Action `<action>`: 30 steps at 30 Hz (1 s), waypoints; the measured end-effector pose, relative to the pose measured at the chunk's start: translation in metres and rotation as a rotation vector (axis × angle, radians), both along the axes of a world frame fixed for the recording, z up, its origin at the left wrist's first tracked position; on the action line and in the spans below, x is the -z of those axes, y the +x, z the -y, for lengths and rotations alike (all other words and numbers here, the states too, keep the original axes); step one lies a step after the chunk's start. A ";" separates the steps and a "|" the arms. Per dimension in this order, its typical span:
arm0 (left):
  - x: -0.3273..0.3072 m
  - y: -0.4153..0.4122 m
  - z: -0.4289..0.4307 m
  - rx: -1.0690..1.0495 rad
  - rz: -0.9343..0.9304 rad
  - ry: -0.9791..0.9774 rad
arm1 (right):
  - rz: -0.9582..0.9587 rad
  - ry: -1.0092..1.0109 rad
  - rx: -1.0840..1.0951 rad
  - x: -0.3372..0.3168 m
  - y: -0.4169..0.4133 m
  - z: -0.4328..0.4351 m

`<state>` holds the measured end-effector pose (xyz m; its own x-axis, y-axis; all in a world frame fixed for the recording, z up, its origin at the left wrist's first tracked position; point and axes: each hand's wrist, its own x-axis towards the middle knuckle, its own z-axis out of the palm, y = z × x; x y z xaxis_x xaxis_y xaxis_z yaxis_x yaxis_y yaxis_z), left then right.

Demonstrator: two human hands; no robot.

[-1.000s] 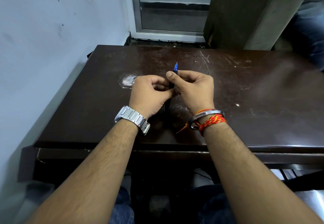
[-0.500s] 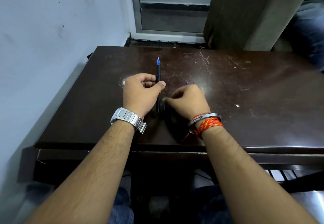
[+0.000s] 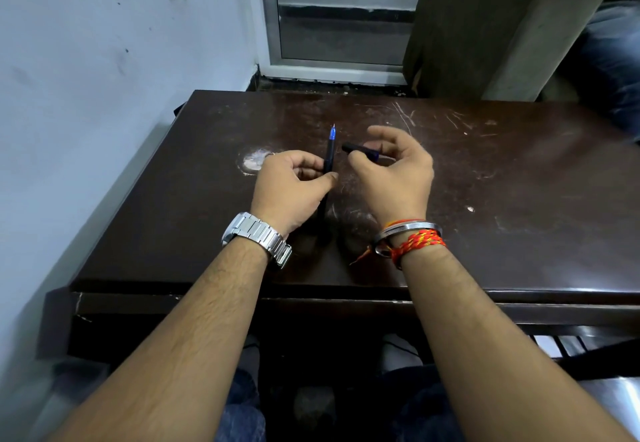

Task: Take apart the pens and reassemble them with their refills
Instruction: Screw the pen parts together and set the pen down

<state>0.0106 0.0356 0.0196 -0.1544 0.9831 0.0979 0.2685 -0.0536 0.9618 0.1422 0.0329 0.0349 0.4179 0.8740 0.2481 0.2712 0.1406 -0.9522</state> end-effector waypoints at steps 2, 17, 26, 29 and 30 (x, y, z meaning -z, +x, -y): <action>0.001 0.001 0.000 0.019 -0.006 -0.010 | -0.133 0.056 0.015 -0.001 0.001 -0.001; -0.001 0.006 0.004 0.092 -0.057 -0.009 | -0.379 0.268 -0.012 -0.007 0.002 -0.002; -0.001 0.007 0.004 0.103 -0.092 0.000 | -0.368 0.307 0.067 -0.005 0.003 -0.006; -0.002 0.007 0.005 0.110 -0.088 0.000 | -0.320 0.289 0.051 -0.005 0.002 -0.006; -0.002 0.007 0.005 0.113 -0.086 0.000 | -0.304 0.281 0.041 -0.005 0.001 -0.006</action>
